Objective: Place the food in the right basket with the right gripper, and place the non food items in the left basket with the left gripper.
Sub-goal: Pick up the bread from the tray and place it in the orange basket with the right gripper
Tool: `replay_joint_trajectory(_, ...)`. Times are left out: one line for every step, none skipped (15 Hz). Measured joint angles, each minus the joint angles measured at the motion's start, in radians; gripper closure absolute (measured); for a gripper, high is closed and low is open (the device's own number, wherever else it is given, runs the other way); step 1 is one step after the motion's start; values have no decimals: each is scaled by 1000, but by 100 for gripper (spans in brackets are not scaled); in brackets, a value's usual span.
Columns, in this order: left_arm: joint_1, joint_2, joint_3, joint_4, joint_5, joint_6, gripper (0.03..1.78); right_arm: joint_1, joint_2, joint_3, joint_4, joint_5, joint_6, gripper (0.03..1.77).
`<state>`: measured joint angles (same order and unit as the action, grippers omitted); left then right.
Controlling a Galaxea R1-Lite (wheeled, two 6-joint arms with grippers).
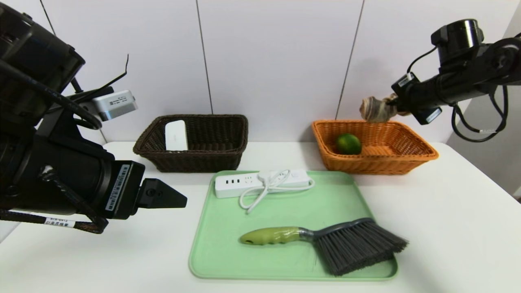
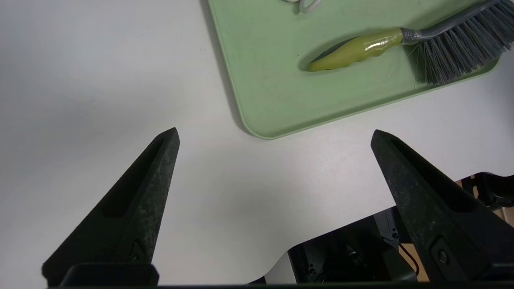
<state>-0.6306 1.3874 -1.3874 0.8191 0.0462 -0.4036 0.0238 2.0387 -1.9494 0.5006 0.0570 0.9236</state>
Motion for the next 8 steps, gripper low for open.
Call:
replay_joint_trajectory(0,2,-1,-1,0,0,12,-16,32,0,-17,9,11,163)
replay_joint_trajectory(0,3,-1,-1,0,0,12,-27,57,0,-23,24,23,163)
replay_joint_trajectory(0,5,-1,-1,-1,1,12,-37,82,0,-26,41,36,163)
replay_joint_trajectory(0,6,-1,-1,-2,1,12,-43,103,0,-29,49,43,163)
replay_joint_trajectory(0,7,-1,-1,-3,1,12,-47,122,-1,-27,52,48,163)
replay_joint_trajectory(0,7,-1,-1,-4,0,12,-48,141,-1,-27,53,60,163)
replay_joint_trajectory(0,8,-1,-1,-4,0,12,-49,156,-1,-26,53,74,163)
replay_joint_trajectory(0,8,0,-1,-4,0,12,-50,167,-1,-27,53,78,153)
